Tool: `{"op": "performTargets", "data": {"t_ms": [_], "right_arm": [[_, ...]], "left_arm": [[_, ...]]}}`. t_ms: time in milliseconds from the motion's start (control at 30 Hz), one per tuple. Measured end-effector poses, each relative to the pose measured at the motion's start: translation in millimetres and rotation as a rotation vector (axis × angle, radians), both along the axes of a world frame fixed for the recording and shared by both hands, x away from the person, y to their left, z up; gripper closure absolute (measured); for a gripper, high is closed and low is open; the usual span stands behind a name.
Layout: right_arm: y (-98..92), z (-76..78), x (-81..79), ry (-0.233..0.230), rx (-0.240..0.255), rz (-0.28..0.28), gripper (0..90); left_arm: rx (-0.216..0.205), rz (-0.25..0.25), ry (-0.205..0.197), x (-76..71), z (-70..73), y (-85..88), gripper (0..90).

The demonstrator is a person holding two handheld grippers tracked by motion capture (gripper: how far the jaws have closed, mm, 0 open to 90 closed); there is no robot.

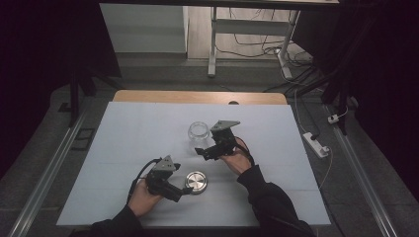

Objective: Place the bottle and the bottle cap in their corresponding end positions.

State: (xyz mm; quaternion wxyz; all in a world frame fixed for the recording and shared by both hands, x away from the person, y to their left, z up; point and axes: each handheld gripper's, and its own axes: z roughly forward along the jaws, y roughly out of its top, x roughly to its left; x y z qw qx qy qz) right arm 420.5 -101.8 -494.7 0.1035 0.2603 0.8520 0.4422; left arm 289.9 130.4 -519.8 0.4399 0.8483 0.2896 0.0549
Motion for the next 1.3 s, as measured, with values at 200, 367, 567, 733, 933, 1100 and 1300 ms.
{"op": "performTargets", "data": {"t_ms": [200, 367, 567, 733, 933, 1100, 1300], "right_arm": [[-2.0, 3.9, -7.6, -0.003, 0.003, 0.010, 0.0], [-1.7, 5.9, -14.1, -0.013, -0.003, 0.021, 0.0], [-5.1, 8.6, -21.0, -0.014, 0.007, 0.025, 0.0], [-14.7, 12.9, -28.2, -0.016, 0.020, 0.013, 0.0], [-24.7, 19.1, -40.4, -0.046, 0.020, 0.009, 0.0], [-32.5, 20.3, -51.6, -0.059, 0.022, 0.006, 0.0], [-40.1, 22.0, -60.0, -0.059, 0.039, 0.001, 0.0]], "left_arm": [[-0.043, 0.031, 0.010, -2.0, 4.0, 11.9, 0.8], [-0.077, 0.046, 0.015, -3.3, 6.7, 19.5, 1.2], [-0.087, 0.051, 0.018, -7.5, 8.0, 24.9, 1.4], [-0.098, 0.044, 0.017, -13.2, 11.1, 31.0, 1.4], [-0.104, 0.053, 0.030, -20.0, 11.0, 41.2, 1.3], [-0.103, 0.068, 0.027, -26.1, 12.5, 47.5, 1.2], [-0.089, 0.085, 0.021, -33.7, 13.4, 54.9, 1.1]]}}
